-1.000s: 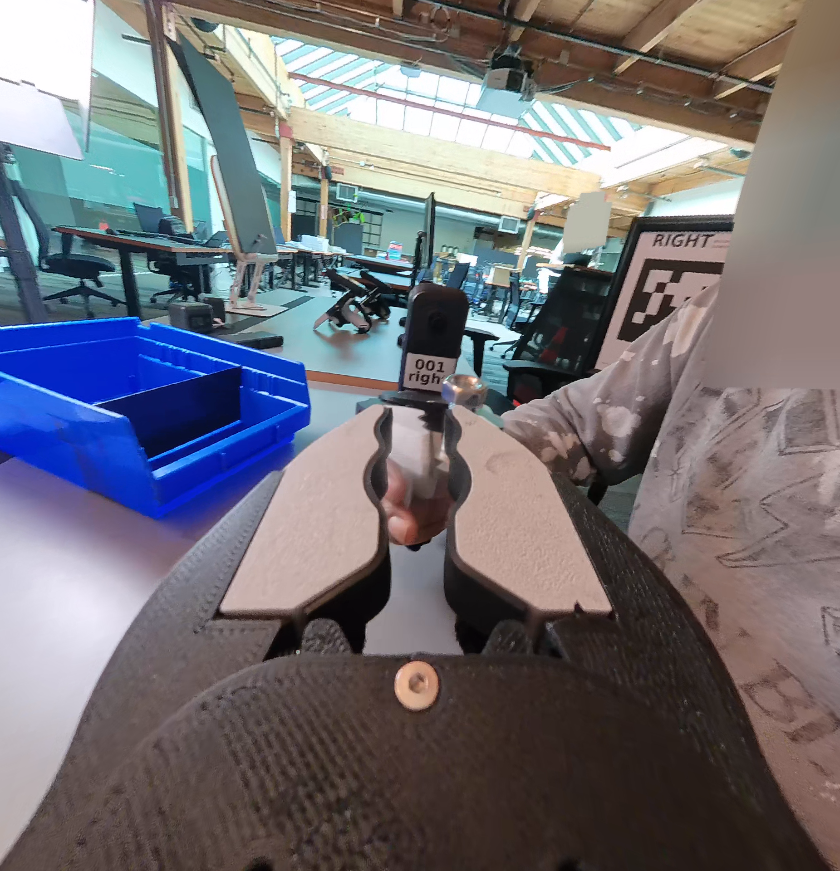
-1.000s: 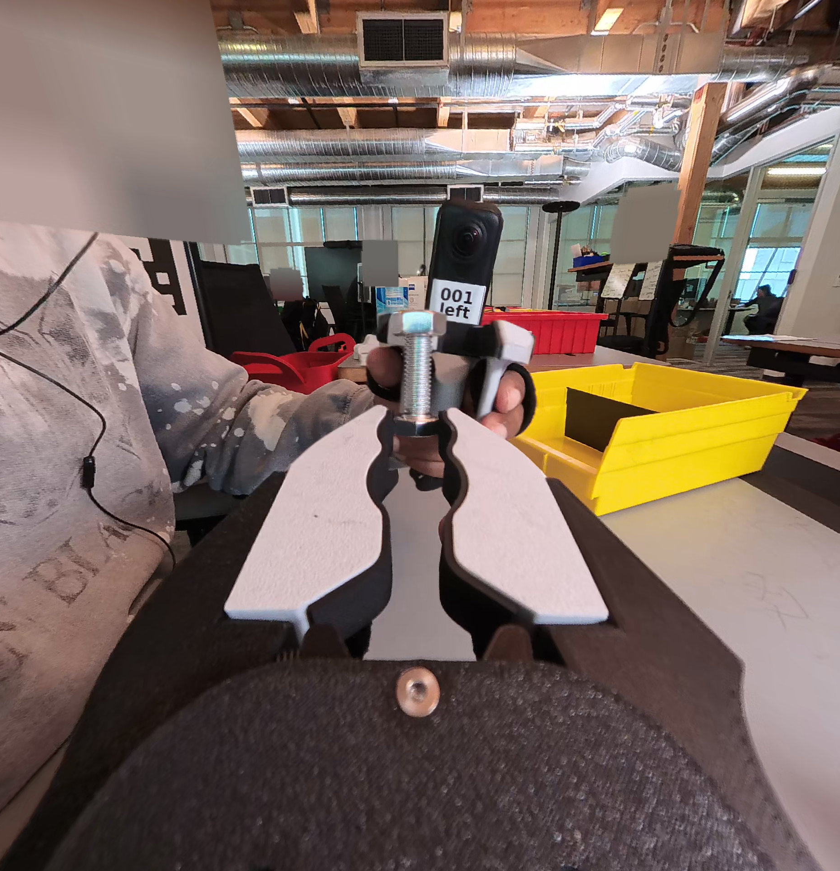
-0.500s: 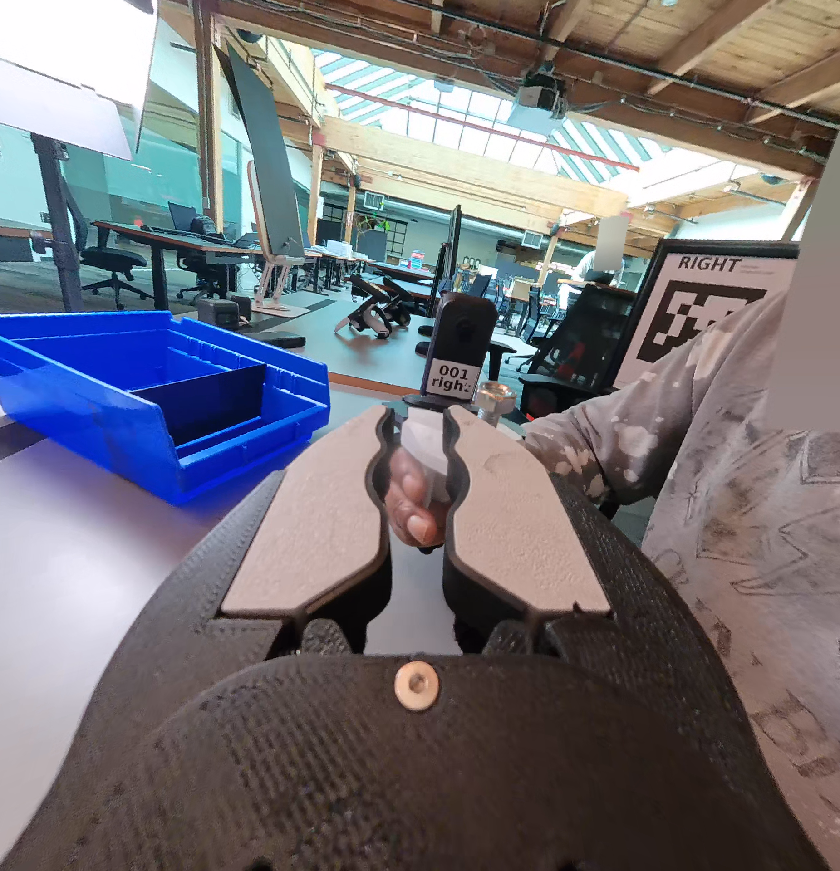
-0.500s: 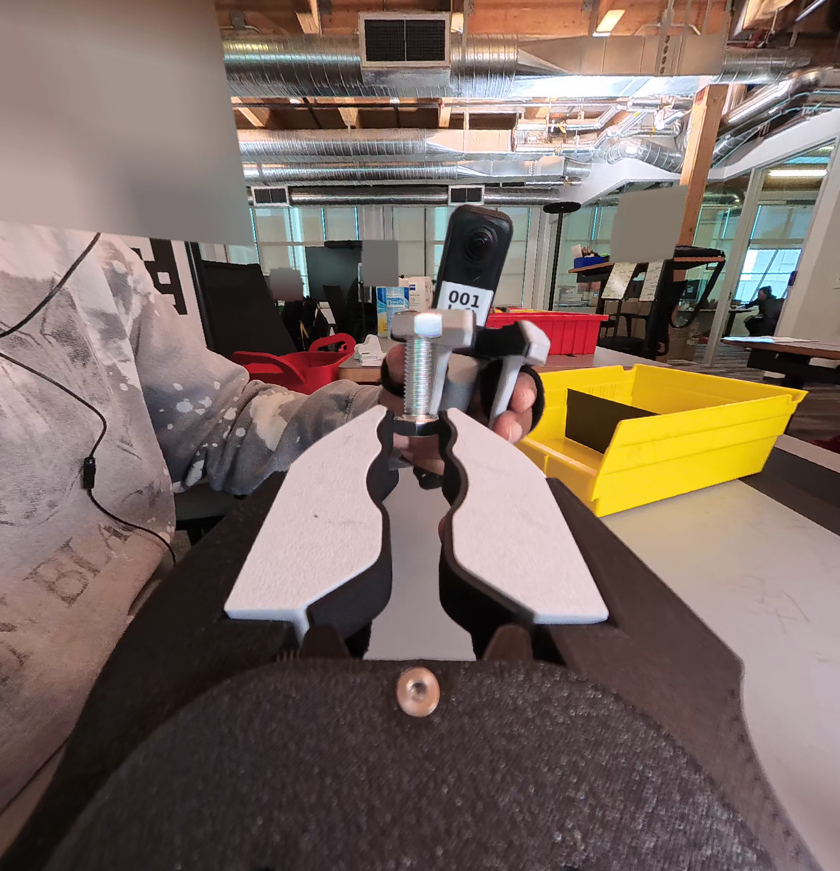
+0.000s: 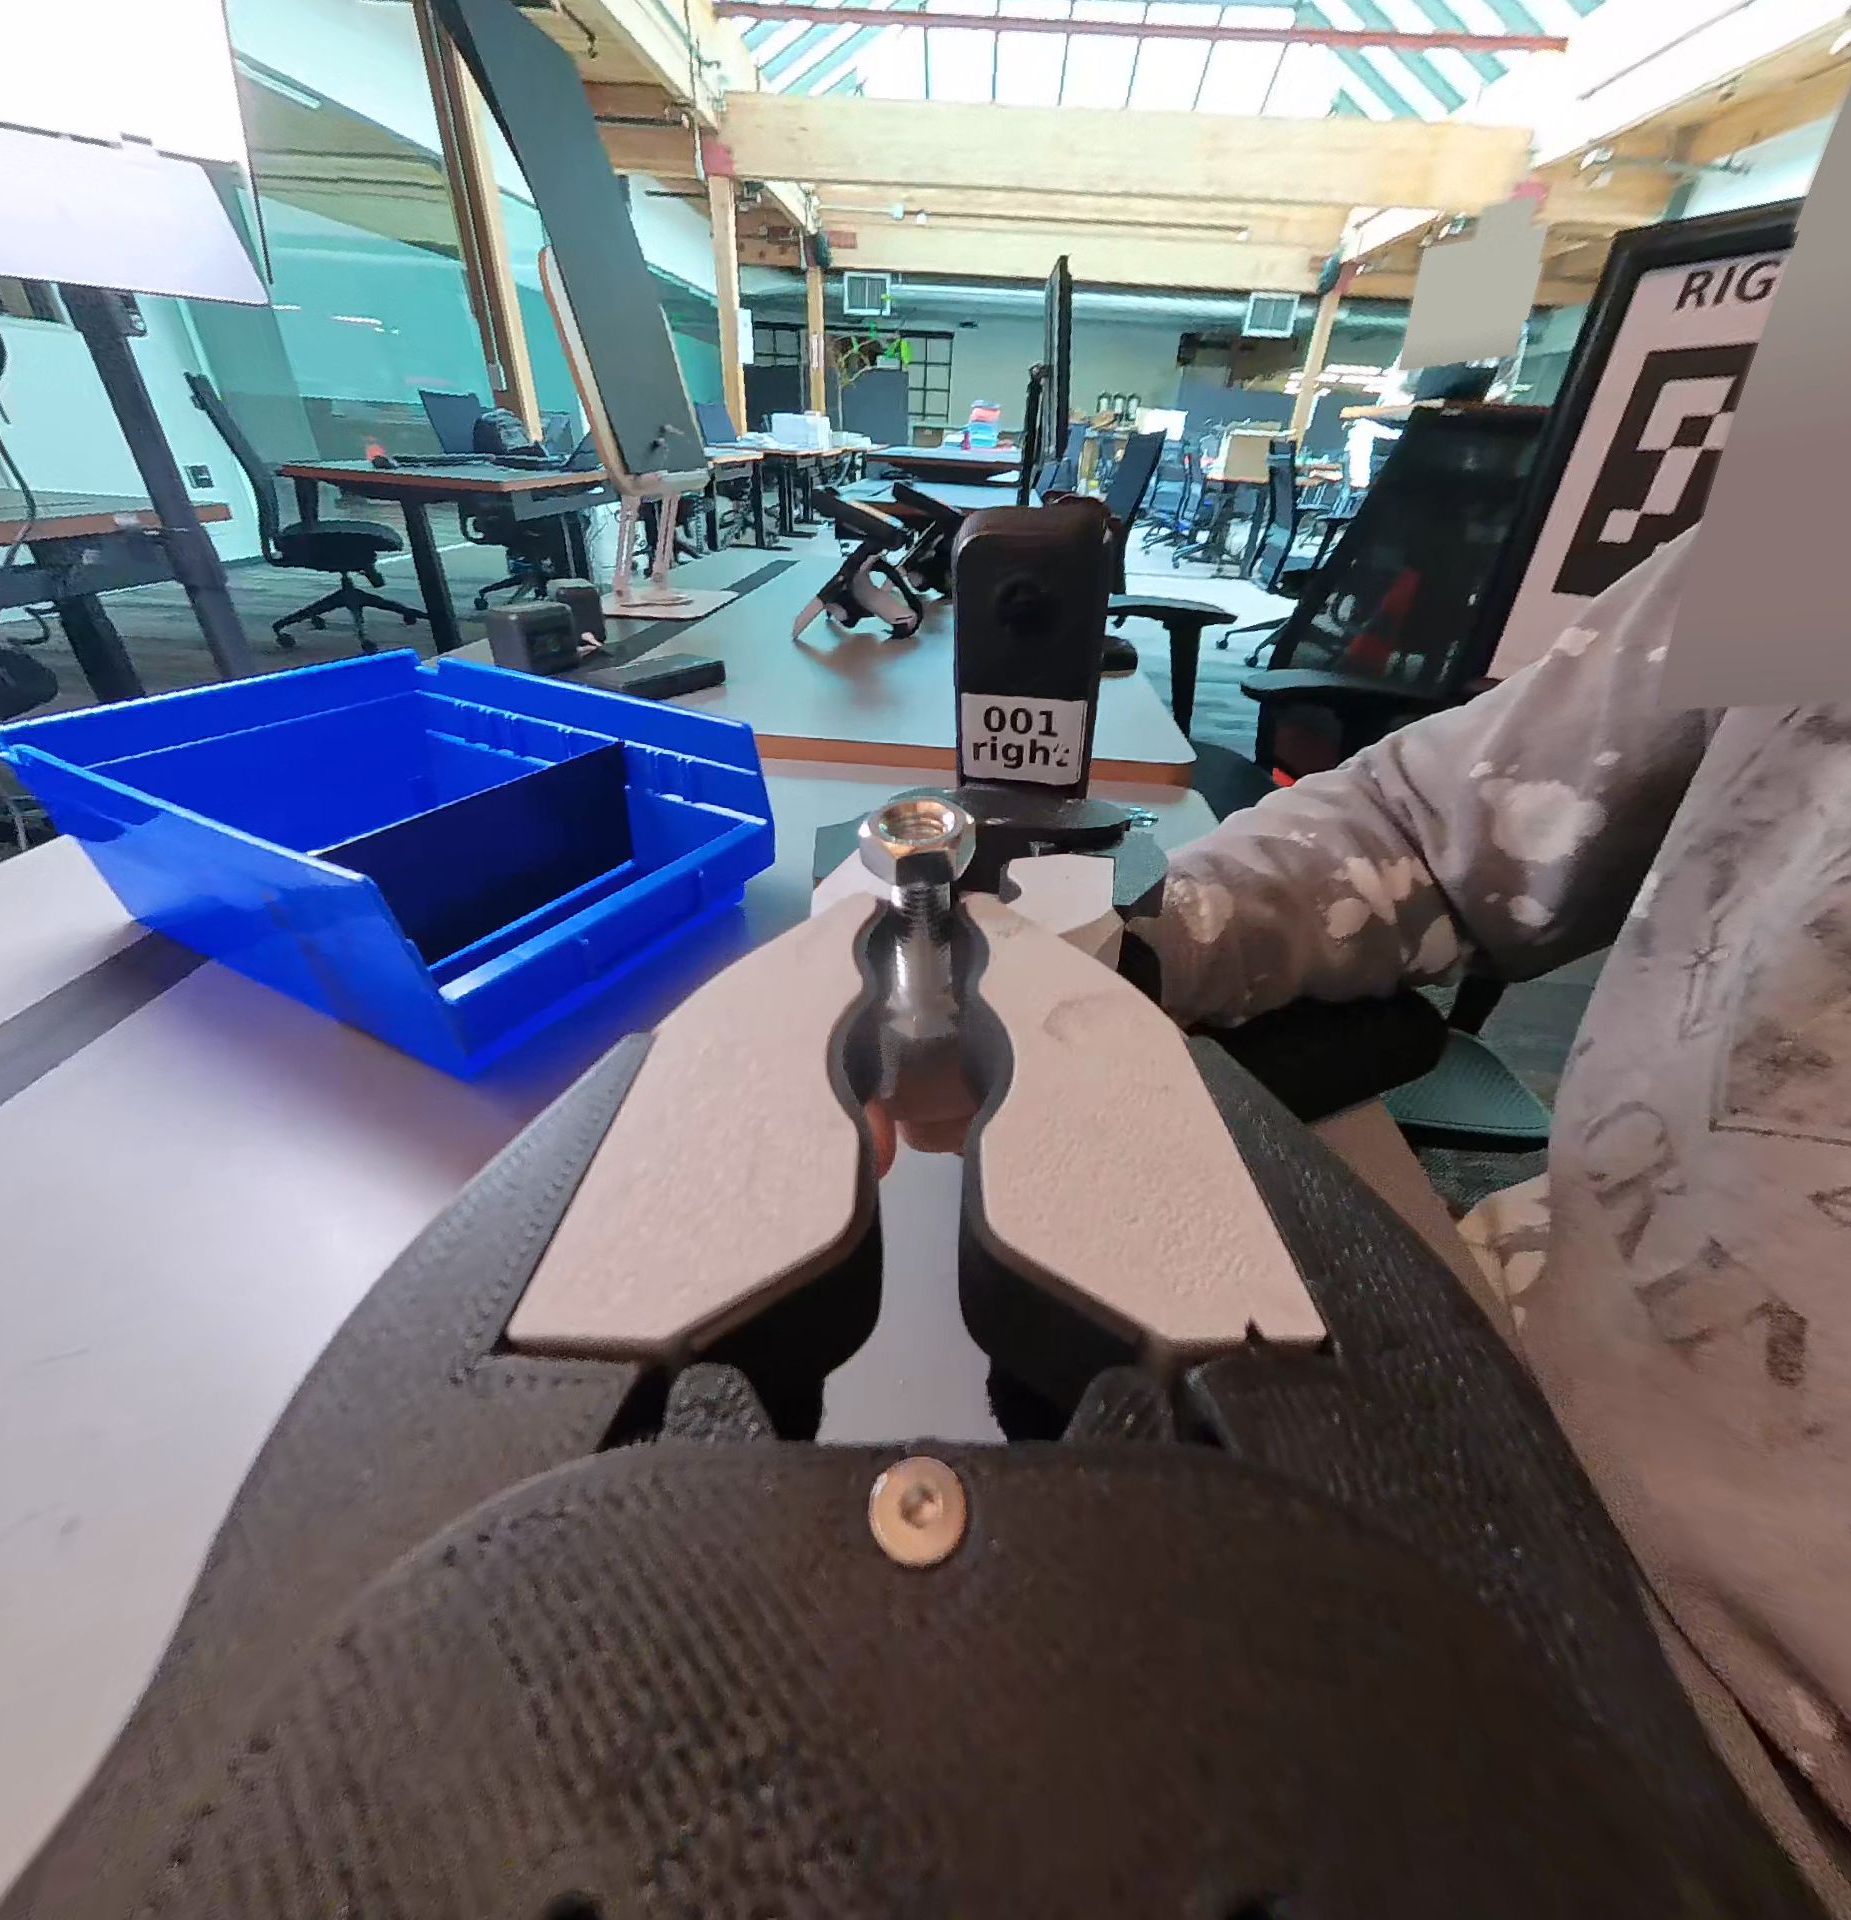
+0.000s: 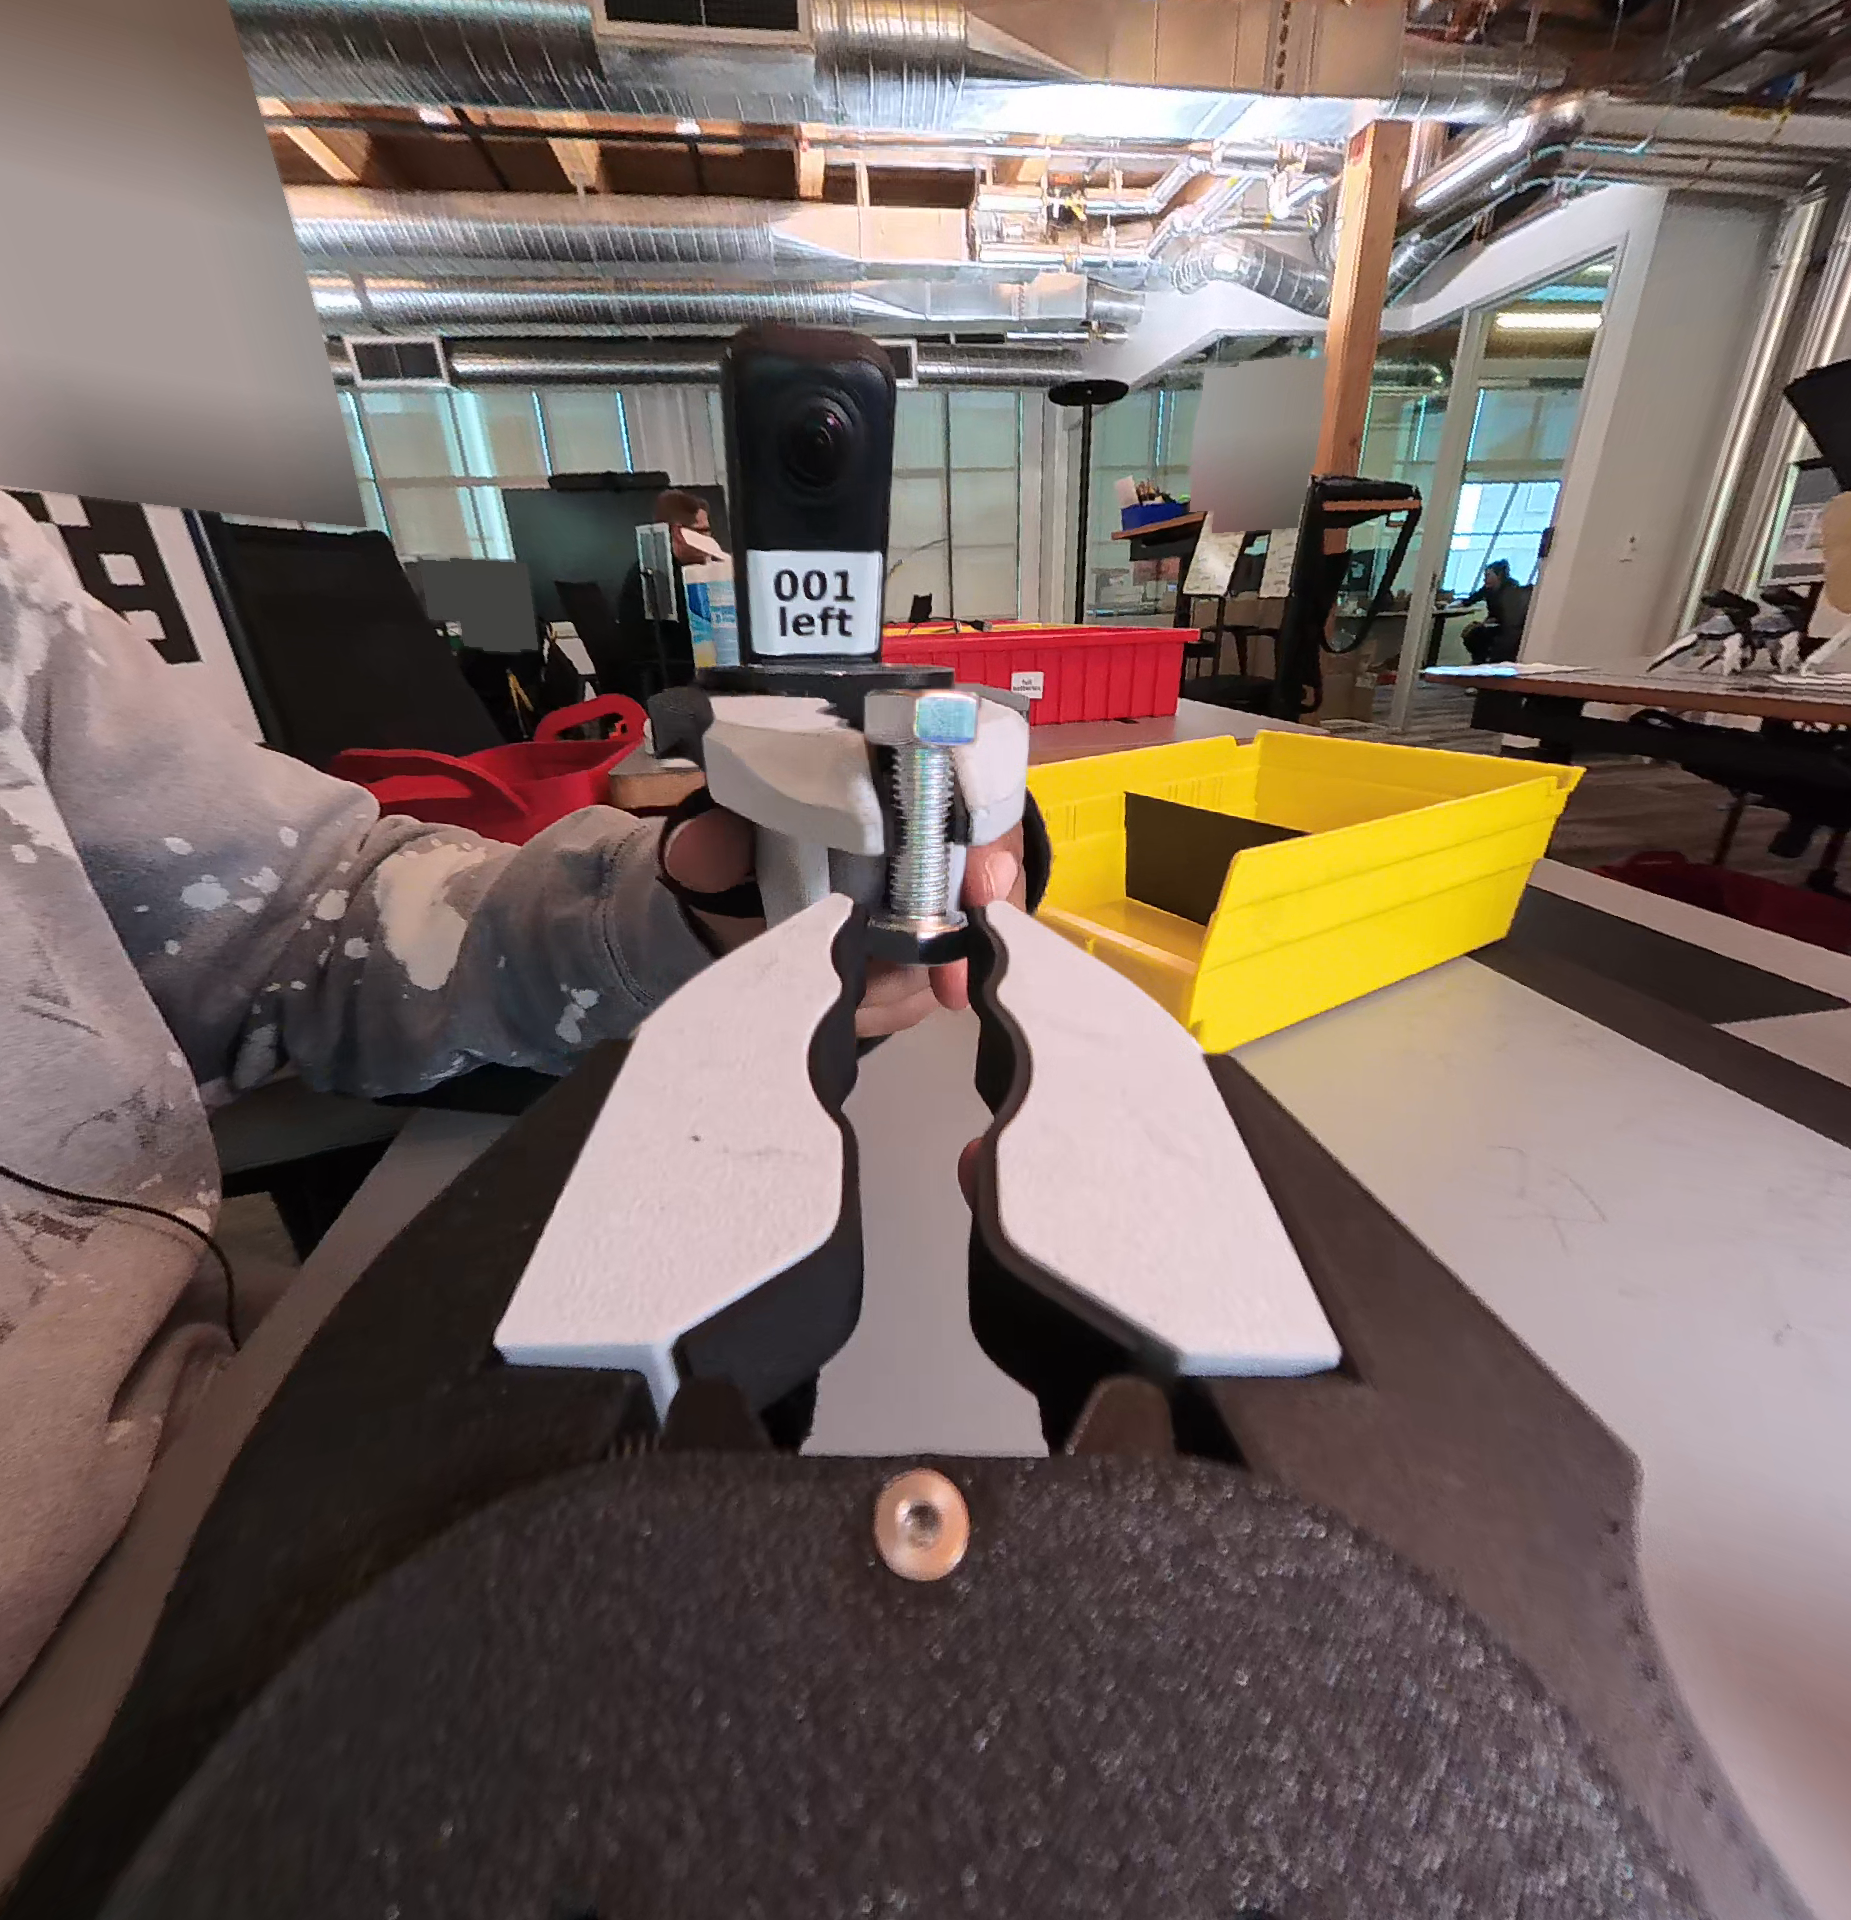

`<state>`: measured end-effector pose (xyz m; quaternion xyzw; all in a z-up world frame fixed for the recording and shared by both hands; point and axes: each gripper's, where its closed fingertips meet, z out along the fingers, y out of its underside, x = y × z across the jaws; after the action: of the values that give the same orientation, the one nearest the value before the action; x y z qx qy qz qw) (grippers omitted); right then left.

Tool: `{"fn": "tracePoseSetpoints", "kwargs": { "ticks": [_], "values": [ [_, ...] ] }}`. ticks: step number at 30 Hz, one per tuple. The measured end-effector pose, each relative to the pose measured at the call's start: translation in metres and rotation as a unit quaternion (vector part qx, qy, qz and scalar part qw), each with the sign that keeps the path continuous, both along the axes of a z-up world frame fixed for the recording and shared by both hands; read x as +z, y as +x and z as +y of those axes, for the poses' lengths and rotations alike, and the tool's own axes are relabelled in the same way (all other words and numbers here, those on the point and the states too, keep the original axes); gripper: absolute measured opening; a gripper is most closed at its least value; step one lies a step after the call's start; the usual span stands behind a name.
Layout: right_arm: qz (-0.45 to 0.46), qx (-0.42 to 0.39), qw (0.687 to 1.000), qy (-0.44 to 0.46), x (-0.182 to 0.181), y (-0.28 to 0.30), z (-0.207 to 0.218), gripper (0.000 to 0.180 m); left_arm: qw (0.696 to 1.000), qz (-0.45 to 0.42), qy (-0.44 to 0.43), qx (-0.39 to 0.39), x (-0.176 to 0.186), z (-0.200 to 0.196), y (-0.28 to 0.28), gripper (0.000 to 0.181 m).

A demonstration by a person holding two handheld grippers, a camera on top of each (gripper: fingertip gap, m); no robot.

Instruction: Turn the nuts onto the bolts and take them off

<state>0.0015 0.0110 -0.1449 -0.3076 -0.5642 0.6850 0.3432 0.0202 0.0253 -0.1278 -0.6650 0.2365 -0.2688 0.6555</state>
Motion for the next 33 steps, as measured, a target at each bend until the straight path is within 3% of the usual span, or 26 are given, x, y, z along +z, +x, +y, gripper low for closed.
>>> {"fn": "tracePoseSetpoints", "kwargs": {
  "ticks": [17, 19, 22, 28, 30, 33],
  "values": [
    [-0.029, -0.039, 0.997, 0.062, -0.014, -0.007, 0.002, 0.018, 1.0, 0.03, 0.006, -0.001, -0.011, 0.001, -0.004, 0.011],
    [-0.025, -0.042, 0.997, 0.057, -0.013, -0.007, 0.004, 0.018, 1.0, 0.006, 0.005, -0.003, -0.005, 0.0, -0.007, 0.026],
    [-0.022, -0.043, 0.997, 0.054, -0.013, -0.008, 0.005, 0.018, 1.0, -0.027, 0.008, 0.003, 0.006, -0.001, -0.013, 0.033],
    [-0.005, -0.035, 0.998, 0.043, -0.01, -0.006, 0.004, 0.018, 0.999, -0.041, -0.002, 0.02, 0.005, 0.003, -0.02, 0.035],
    [0.013, -0.022, 0.999, 0.027, -0.002, -0.001, 0.004, 0.018, 0.997, -0.044, -0.004, 0.062, 0.005, 0.009, -0.037, 0.021],
    [0.019, -0.022, 0.999, 0.031, 0.001, 0.0, 0.003, 0.018, 0.997, -0.056, -0.001, 0.055, 0.007, 0.006, -0.041, 0.024]
  ]
}}
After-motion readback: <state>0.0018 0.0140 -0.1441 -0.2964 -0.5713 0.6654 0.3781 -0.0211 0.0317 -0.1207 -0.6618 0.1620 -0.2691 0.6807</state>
